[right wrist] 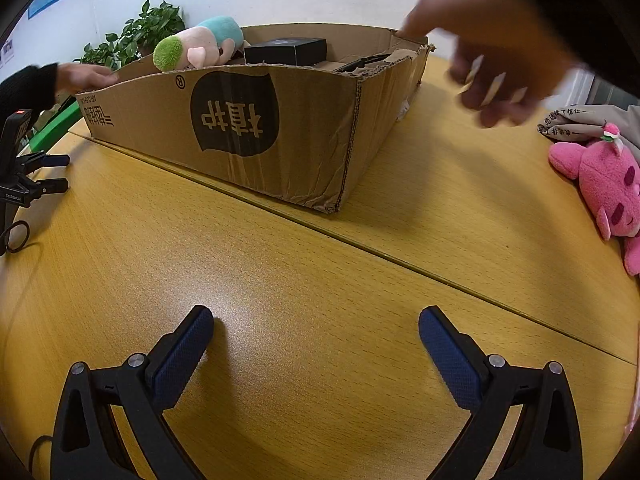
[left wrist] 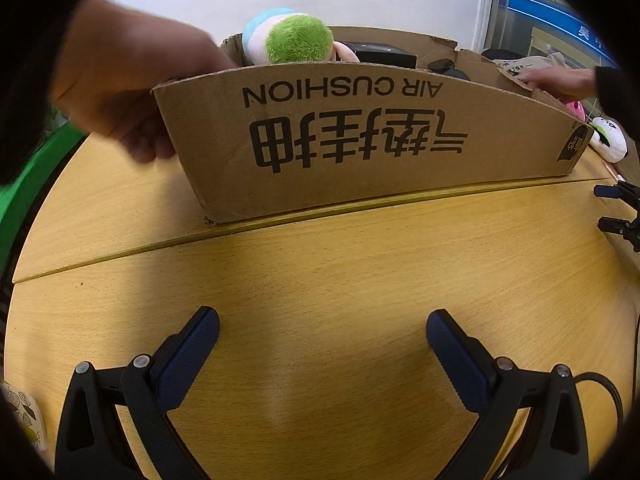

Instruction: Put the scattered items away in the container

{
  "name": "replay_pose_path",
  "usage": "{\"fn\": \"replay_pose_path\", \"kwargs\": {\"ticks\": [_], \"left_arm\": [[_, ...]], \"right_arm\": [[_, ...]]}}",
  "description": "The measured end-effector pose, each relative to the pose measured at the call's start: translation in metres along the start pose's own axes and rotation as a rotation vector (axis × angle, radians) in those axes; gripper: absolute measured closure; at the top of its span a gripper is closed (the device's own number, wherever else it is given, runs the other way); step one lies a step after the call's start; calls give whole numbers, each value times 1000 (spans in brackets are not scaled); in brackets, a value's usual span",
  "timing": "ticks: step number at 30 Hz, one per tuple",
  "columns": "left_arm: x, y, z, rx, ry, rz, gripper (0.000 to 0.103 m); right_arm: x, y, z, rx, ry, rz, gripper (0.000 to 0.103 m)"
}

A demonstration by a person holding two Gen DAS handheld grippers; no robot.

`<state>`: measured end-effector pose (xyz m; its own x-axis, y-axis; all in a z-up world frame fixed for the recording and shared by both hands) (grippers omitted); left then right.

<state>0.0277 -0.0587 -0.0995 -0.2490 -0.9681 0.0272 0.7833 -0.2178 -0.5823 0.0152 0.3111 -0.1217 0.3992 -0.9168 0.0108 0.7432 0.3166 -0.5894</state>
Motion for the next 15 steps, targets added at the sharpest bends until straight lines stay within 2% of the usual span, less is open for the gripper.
{"fn": "replay_pose_path", "kwargs": {"ticks": [15], "left_arm": [[-1,0,0,0,0,0,0]], "right_arm": [[3,-1,-4,0,-14,16,0]]}}
Point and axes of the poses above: each gripper's, at about its wrist camera, not at the fingertips, and z roughly against the way its jaws point, x to its left, y to its underside, the point moved 5 cm from there along -z, roughly the way its jaws point, and after that the axes turned 3 degrees about -z, right-handed, at the moved point
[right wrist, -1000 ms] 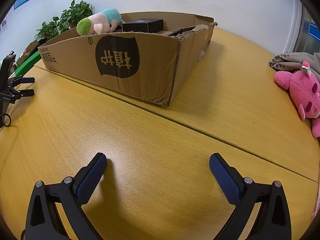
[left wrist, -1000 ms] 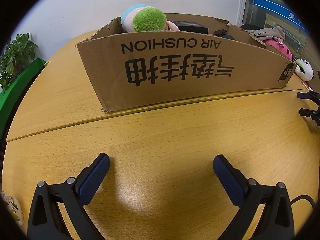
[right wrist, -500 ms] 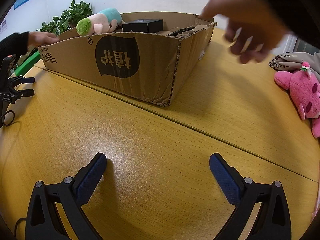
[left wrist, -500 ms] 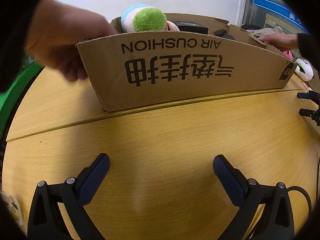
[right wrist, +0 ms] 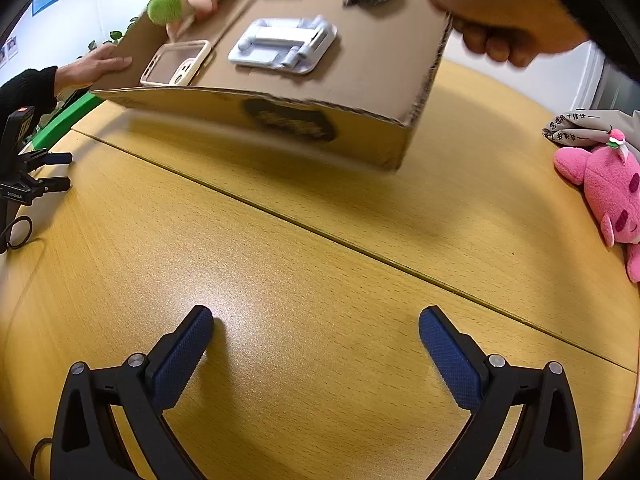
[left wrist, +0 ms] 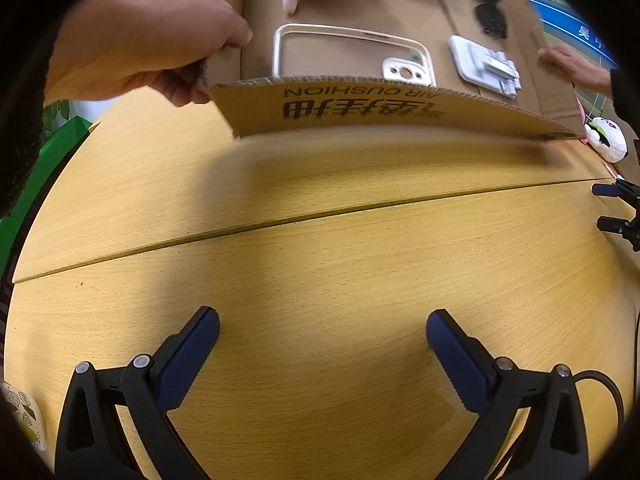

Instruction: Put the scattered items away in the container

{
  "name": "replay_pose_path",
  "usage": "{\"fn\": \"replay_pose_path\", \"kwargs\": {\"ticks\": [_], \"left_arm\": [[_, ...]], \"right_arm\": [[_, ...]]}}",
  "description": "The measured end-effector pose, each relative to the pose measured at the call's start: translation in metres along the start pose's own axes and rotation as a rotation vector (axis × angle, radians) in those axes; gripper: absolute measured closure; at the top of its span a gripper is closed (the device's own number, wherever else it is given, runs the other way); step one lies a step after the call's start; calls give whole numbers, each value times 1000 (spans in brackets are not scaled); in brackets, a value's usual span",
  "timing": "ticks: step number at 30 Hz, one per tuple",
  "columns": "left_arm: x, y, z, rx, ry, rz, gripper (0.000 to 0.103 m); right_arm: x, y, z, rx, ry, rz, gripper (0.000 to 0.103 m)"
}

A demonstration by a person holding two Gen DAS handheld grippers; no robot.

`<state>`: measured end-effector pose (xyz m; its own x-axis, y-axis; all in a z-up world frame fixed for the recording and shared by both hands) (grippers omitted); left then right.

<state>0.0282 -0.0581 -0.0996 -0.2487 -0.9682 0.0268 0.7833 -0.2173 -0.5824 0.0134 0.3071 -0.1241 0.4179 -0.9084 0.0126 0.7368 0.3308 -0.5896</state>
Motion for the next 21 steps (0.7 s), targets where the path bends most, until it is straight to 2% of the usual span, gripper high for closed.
{"fn": "replay_pose_path", "kwargs": {"ticks": [21], "left_arm": [[-1,1,1,0,8,-12,0]], "right_arm": [[-1,0,-2,1,-1,2,0]]}}
Point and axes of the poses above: each gripper's, at about its wrist camera, not at the fingertips, and z roughly against the way its jaws point, x to its left, y to its underside, the point moved 5 cm from there along -z, roughly the way its jaws point, and after that the axes turned 3 degrees about -z, right-handed, at the moved point
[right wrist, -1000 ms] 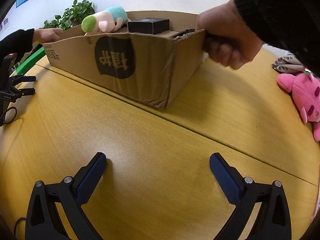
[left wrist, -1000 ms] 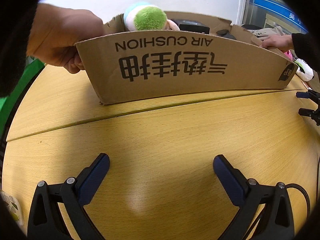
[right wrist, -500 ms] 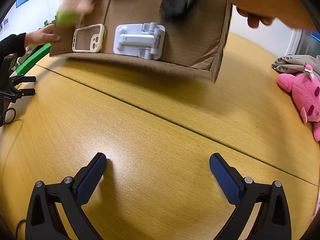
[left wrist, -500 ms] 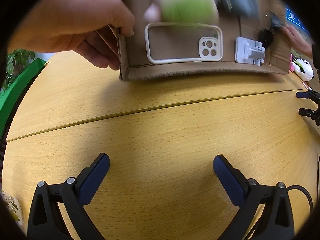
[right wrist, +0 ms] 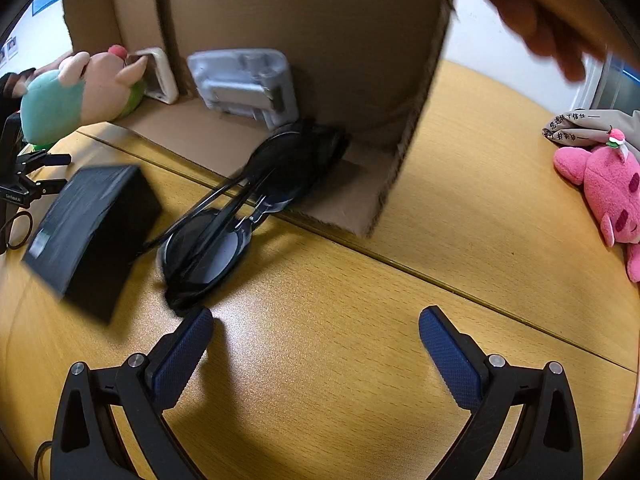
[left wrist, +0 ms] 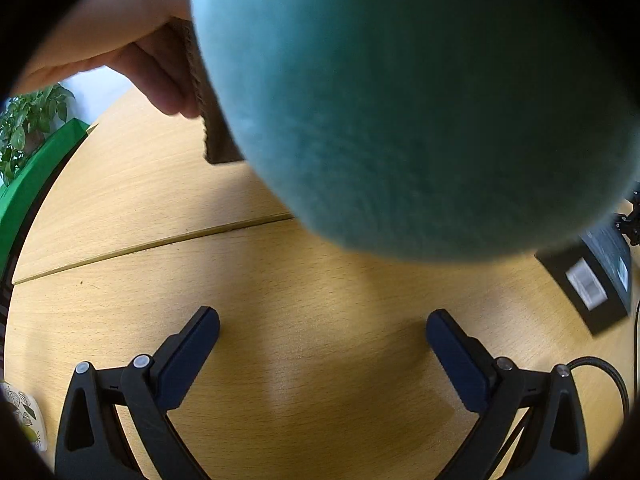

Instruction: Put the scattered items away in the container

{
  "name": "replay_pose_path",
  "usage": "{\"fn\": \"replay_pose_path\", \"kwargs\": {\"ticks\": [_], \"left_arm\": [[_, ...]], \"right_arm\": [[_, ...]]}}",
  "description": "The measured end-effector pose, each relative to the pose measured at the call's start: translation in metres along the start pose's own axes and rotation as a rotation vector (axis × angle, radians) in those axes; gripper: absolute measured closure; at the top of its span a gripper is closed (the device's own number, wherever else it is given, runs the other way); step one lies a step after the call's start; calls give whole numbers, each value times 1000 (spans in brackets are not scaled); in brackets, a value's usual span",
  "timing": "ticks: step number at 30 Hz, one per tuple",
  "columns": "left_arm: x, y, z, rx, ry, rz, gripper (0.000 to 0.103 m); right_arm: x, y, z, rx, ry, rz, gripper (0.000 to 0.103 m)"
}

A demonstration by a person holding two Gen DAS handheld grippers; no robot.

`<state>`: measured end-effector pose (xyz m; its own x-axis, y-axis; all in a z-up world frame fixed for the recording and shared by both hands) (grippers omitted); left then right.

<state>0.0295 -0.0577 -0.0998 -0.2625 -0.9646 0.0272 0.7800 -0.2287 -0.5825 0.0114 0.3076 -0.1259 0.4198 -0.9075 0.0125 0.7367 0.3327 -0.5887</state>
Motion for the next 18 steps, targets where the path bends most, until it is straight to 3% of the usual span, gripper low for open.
{"fn": "replay_pose_path", "kwargs": {"ticks": [18], "left_arm": [[0,1,3,0,15,-21,0]], "right_arm": [[-7,-3,-2,1,-2,1,0]]}}
Point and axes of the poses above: each gripper's, at about its wrist camera, not at the fingertips, and z roughly against the way its jaws point, x to its left, y to its underside, the point moved 5 cm from there along -z, roughly the way its jaws point, and after that the axes turned 3 degrees about -z, right-handed, at the moved point
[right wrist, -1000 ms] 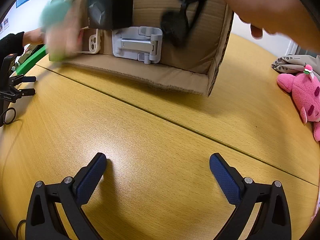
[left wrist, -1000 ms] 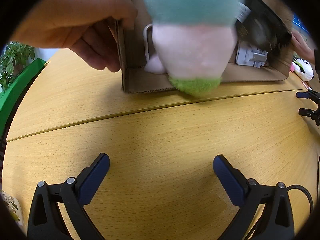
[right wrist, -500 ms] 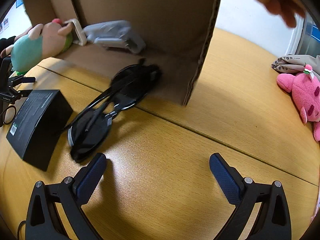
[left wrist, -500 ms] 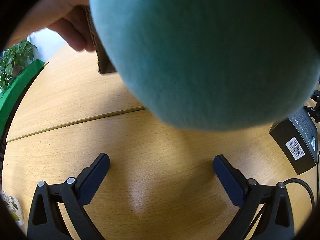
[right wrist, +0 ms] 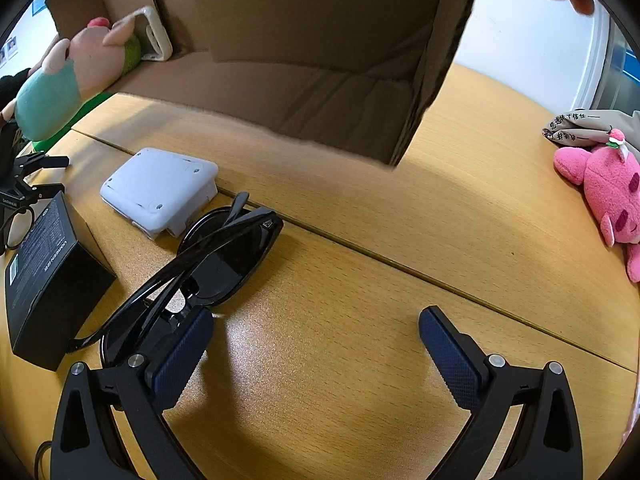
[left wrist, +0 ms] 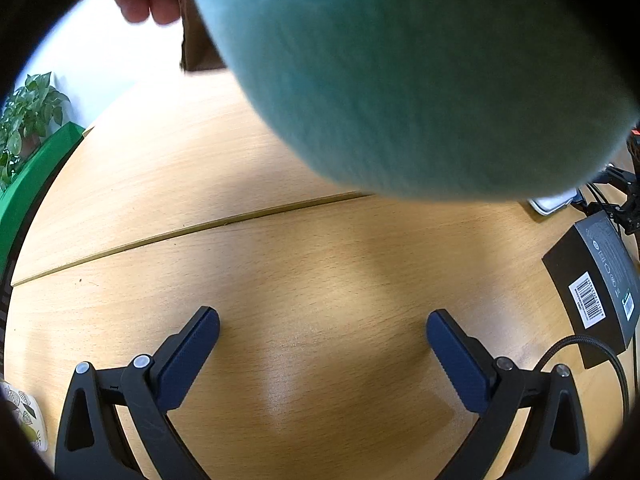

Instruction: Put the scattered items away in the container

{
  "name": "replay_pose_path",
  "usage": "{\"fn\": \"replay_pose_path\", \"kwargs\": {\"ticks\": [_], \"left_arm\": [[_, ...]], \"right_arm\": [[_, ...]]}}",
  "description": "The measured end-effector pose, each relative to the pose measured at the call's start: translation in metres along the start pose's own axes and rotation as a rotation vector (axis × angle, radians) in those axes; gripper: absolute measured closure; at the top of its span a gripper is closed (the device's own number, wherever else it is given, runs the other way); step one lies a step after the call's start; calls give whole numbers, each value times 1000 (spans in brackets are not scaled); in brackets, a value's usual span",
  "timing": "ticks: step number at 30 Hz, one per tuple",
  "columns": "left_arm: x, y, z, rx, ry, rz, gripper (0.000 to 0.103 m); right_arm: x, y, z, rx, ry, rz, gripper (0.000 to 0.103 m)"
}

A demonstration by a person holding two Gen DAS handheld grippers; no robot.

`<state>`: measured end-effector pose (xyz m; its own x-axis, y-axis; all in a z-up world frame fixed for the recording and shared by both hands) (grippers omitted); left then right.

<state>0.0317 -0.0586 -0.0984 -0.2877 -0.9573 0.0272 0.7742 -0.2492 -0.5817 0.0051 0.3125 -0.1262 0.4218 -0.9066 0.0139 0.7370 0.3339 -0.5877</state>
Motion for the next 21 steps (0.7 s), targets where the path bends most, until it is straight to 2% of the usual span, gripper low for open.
{"fn": "replay_pose_path", "kwargs": {"ticks": [21], "left_arm": [[2,-3,-1,-1,2,-1,0]], "right_arm": [[-4,1,0,-1,-1,2,0]]}}
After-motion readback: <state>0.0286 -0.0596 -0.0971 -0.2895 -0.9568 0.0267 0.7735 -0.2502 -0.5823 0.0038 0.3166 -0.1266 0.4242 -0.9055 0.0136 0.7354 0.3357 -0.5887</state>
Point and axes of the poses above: each gripper's, at about its wrist camera, not at the fingertips, and z roughly against the way its jaws point, x to its left, y to its underside, the point moved 5 cm from there along -z, roughly the way its jaws point, and after that the axes turned 3 degrees about -z, right-handed, at the moved point
